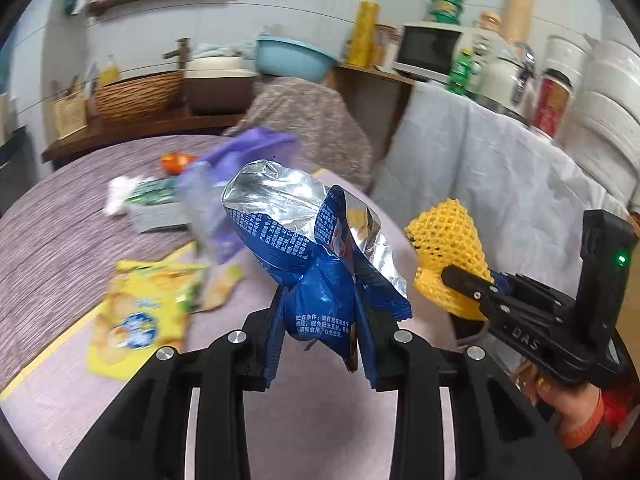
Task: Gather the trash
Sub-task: 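Carry the yellow net and blue bag to the black bin and open both tools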
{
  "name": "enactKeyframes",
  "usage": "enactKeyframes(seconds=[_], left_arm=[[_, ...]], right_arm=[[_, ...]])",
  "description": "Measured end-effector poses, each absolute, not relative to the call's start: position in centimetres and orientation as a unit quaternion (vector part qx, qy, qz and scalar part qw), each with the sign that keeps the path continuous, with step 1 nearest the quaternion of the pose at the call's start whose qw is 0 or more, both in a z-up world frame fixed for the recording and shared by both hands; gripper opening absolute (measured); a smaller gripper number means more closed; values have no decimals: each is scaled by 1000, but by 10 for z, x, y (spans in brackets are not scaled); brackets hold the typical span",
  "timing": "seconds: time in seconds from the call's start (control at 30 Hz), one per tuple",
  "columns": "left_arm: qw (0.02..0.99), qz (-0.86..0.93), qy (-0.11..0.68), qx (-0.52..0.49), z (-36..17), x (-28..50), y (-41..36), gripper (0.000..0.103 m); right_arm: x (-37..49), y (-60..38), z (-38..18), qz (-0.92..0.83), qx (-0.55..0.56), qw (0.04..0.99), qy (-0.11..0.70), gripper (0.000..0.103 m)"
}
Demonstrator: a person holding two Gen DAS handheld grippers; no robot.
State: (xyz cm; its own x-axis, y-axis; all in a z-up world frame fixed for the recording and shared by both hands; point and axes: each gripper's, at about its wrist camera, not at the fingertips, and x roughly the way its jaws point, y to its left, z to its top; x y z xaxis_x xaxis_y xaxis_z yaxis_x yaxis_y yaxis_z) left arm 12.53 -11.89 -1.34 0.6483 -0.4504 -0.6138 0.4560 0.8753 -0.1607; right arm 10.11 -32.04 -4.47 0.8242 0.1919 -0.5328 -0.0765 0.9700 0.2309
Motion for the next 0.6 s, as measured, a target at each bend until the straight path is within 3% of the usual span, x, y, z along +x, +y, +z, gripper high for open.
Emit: enactKeyframes(seconds=[0.4, 0.53, 0.6], left_arm=[[859, -357, 362, 56, -19, 140, -252, 32], [848, -365, 375, 86, -31, 146, -293, 32], [845, -363, 380, 99, -38, 150, -311, 32]], right_arm=[[126, -477, -136, -86, 177, 912, 360, 29], [133, -495, -166, -95, 205, 897, 380, 54], [132, -494, -171, -108, 193, 897, 382, 61]])
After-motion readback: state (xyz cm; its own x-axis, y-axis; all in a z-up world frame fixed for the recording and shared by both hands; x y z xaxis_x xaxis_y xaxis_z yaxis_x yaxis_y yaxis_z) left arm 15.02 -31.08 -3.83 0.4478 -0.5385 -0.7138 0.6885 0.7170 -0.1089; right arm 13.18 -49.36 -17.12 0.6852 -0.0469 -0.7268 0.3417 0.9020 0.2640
